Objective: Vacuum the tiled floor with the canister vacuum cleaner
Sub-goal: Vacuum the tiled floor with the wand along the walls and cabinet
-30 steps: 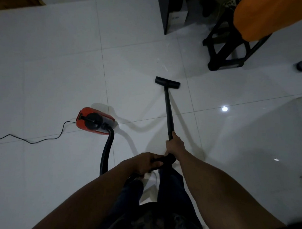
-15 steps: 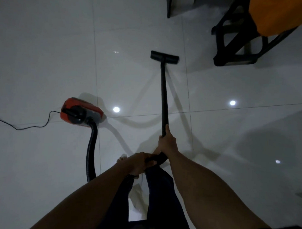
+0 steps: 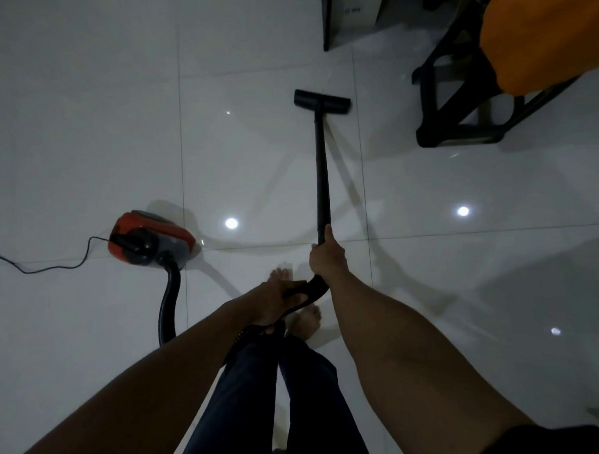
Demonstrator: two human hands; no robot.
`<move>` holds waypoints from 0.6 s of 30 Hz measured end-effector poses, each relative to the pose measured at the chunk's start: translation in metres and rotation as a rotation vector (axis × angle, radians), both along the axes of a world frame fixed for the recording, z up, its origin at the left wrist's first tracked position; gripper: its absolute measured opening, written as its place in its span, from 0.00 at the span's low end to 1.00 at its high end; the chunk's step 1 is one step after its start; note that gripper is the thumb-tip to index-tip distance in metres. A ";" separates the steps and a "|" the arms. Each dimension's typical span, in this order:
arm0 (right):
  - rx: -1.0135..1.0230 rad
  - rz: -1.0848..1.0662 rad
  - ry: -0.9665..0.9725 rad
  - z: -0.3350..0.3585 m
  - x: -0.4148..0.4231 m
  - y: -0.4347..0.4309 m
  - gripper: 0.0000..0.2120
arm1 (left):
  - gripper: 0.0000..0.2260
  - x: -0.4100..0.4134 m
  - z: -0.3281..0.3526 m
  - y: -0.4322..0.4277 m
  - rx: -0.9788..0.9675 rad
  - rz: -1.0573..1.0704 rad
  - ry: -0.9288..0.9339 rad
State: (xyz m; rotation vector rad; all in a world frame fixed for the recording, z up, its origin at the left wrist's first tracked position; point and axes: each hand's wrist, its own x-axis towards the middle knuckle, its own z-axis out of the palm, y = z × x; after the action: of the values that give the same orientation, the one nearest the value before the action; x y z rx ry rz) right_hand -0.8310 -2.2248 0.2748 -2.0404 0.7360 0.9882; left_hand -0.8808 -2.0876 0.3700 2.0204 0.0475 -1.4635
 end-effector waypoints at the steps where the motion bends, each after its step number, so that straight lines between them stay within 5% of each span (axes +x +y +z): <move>1: 0.000 -0.001 -0.009 0.000 0.010 -0.003 0.32 | 0.22 0.008 -0.002 -0.002 0.000 0.017 -0.011; 12: -0.056 0.020 -0.011 0.007 0.120 -0.034 0.33 | 0.23 0.106 -0.002 -0.027 -0.050 0.109 -0.010; 18: -0.054 -0.125 0.023 0.015 0.123 -0.036 0.31 | 0.22 0.139 0.001 -0.025 -0.036 -0.018 0.047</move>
State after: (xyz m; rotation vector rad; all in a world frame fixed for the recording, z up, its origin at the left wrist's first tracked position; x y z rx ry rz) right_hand -0.7082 -2.2605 0.2897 -2.0055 0.9002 0.9310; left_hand -0.7414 -2.1128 0.3713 1.9626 0.0224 -1.5120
